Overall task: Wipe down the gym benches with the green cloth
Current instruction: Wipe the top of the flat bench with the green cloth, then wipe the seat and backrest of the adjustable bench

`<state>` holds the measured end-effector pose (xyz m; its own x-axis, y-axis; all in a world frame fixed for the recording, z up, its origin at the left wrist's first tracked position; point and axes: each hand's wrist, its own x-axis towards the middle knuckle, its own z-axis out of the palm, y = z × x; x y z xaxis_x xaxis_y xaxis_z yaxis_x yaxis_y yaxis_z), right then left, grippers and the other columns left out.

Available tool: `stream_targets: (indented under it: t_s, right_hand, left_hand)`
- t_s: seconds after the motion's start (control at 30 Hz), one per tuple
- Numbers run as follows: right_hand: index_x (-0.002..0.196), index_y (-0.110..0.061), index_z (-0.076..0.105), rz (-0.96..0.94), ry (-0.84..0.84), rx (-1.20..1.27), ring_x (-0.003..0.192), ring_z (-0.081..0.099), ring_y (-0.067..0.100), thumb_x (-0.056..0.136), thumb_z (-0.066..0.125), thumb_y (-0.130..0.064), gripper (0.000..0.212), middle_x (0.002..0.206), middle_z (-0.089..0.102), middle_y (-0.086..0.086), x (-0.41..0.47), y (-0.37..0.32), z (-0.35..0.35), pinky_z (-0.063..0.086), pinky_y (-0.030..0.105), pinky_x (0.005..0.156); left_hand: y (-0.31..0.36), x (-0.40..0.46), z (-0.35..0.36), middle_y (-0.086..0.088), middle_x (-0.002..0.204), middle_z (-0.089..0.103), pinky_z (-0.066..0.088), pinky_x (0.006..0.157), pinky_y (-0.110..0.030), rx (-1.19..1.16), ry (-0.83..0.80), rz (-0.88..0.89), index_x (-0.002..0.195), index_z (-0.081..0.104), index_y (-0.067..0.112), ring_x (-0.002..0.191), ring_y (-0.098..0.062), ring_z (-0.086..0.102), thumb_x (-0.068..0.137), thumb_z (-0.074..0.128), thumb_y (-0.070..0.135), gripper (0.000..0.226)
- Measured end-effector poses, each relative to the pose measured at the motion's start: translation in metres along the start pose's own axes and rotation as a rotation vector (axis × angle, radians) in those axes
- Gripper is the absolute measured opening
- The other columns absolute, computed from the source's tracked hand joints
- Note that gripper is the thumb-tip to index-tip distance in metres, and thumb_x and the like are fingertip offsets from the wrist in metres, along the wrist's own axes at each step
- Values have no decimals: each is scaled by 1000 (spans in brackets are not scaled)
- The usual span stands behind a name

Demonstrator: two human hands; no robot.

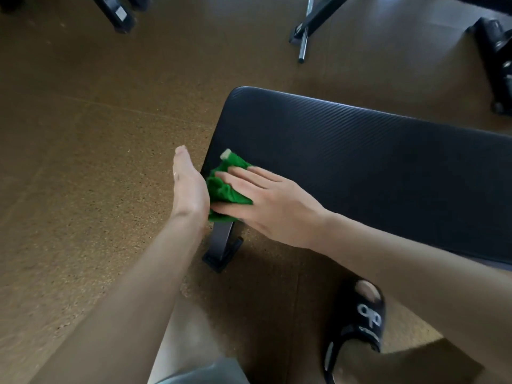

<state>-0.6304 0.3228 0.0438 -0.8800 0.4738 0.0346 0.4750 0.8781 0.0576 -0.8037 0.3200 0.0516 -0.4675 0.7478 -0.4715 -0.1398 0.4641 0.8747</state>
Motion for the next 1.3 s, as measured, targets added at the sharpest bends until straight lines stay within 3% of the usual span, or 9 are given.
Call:
stream_targets:
  t_s: [0.37, 0.47, 0.6, 0.67, 0.8, 0.9, 1.07, 1.17, 1.3]
  right_hand:
    - [157, -23, 43, -46, -142, 238, 157, 24, 25, 105, 47, -12, 54, 168, 28, 10, -78, 40, -25, 23, 44, 128]
    - [152, -24, 51, 388, -180, 671, 151, 32, 9, 108, 37, -47, 52, 165, 36, -2, -100, 48, -58, 26, 29, 125]
    - [132, -37, 65, 1324, 42, 1318, 116, 65, 27, 105, 55, -17, 35, 134, 66, 8, -89, 85, -130, 52, 37, 98]
    - [133, -30, 64, 1512, 153, 1758, 109, 69, 27, 108, 53, -16, 31, 131, 68, 14, -66, 108, -190, 57, 38, 86]
    - [142, -21, 59, 1368, 174, 2353, 123, 67, 32, 109, 50, -31, 35, 139, 65, 15, -21, 147, -325, 62, 35, 82]
    - [146, -15, 56, 1167, 147, 2553, 125, 64, 31, 106, 52, -41, 48, 136, 65, 12, 7, 170, -425, 56, 41, 103]
    - [144, -8, 58, 941, 11, 2594, 129, 63, 32, 100, 56, -51, 61, 143, 62, 16, 40, 199, -527, 49, 45, 112]
    - [139, -6, 63, 919, -35, 2591, 129, 63, 32, 99, 55, -57, 65, 140, 64, 18, 68, 205, -551, 48, 45, 112]
    - [141, -6, 61, 946, -79, 2471, 122, 66, 32, 98, 59, -49, 61, 134, 67, 17, 124, 208, -557, 52, 46, 107]
  left_hand:
    - [63, -34, 12, 17, 170, 12, 10, 128, -52, 382, -19, 94, 161, 12, 43, 158, -13, 9, 101, 19, 63, 63]
    - [101, -58, 18, 19, 169, 11, 14, 126, -57, 419, -79, 129, 157, 6, 51, 157, -16, 13, 99, 22, 63, 61]
    - [168, -99, 37, 10, 169, 19, 22, 123, -59, 573, -159, 110, 159, 6, 44, 154, -23, 24, 98, 35, 56, 68]
    - [210, -120, 47, 9, 168, 22, 26, 121, -58, 629, -234, 65, 159, 5, 43, 152, -25, 27, 98, 47, 49, 74]
    - [316, -156, 70, 2, 167, 23, 32, 119, -45, 485, -313, -55, 162, 6, 33, 150, -22, 30, 100, 65, 26, 86]
    - [407, -171, 80, -3, 165, 28, 32, 115, -39, 360, -285, -140, 163, 6, 31, 148, -24, 35, 99, 68, 25, 89]
    - [522, -167, 66, -1, 133, 65, 54, 84, -29, 252, -345, -317, 150, 43, 21, 112, -18, 67, 95, 70, 27, 62]
    - [557, -148, 45, -2, 112, 77, 56, 90, -32, 277, -410, -285, 124, 66, 16, 105, -18, 73, 94, 71, 22, 31]
    - [587, -105, 13, -1, 104, 79, 56, 96, -38, 332, -486, -243, 114, 72, 18, 102, -20, 75, 89, 74, 16, 25]
